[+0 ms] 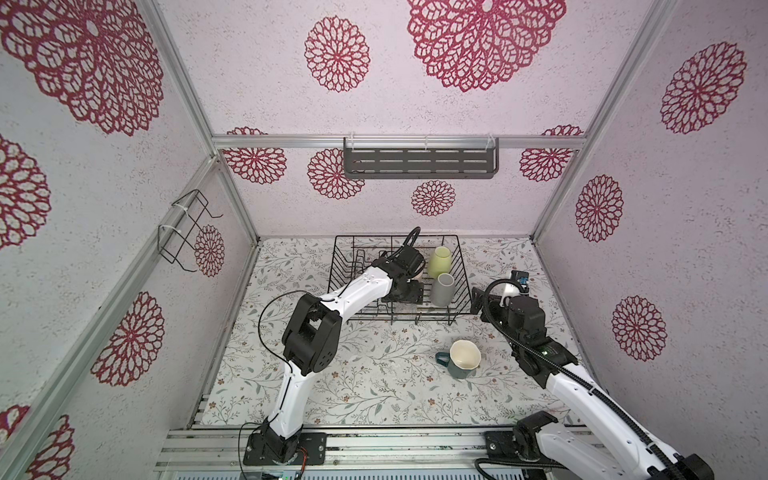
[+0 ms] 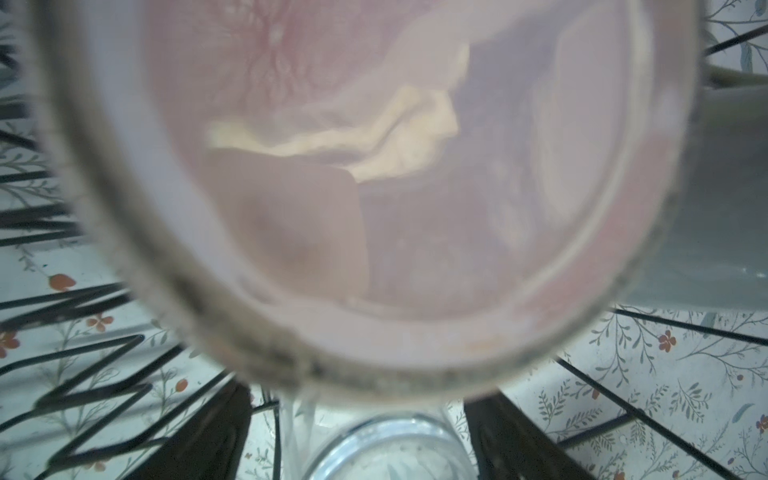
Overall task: Load the cups into the dish rack
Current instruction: 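Lower the clear glass into the rack and open the left gripper, then reach the left gripper down to the dark green mug on the table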
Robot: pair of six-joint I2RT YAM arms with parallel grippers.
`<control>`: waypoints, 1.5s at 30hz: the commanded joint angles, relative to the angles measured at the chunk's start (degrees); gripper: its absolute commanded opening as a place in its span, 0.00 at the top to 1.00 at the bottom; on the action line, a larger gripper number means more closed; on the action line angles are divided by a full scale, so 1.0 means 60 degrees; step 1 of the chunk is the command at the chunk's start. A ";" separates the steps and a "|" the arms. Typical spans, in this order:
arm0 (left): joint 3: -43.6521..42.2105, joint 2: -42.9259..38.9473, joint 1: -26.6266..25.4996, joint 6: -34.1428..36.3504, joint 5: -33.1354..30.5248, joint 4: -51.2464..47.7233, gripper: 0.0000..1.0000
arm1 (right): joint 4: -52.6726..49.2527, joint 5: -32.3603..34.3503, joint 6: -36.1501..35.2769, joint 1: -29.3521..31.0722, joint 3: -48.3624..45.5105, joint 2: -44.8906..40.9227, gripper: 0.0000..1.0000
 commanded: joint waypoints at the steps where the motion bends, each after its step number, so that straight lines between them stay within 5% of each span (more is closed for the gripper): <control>1: -0.0029 -0.1010 -0.0123 0.0026 -0.0403 -0.0157 0.13 | -0.0576 -0.0491 -0.0019 -0.0048 0.0570 -0.0045 0.01; 14: -0.1236 -0.3177 -0.1558 0.1406 -0.0715 -0.0705 0.09 | -0.0483 0.0560 0.0250 -0.0086 0.0321 -0.0276 0.01; 23: -0.3054 -0.3878 -0.2429 0.1387 0.1941 0.0947 0.09 | 0.0038 0.0791 0.0492 -0.0146 0.0162 -0.0153 0.01; 29: -0.2787 -0.3188 -0.2797 0.0826 0.1651 0.1191 0.07 | -0.0042 0.2054 0.1290 -0.0291 -0.0070 -0.0555 0.01; 38: -0.1519 -0.1850 -0.3213 0.1255 0.0346 0.0712 0.09 | -0.0022 0.1413 0.1695 -0.0660 -0.0306 -0.0839 0.01; 45: -0.1091 -0.1087 -0.3244 0.1362 0.1270 0.0345 0.14 | -0.0029 0.1320 0.1861 -0.0873 -0.0511 -0.1168 0.01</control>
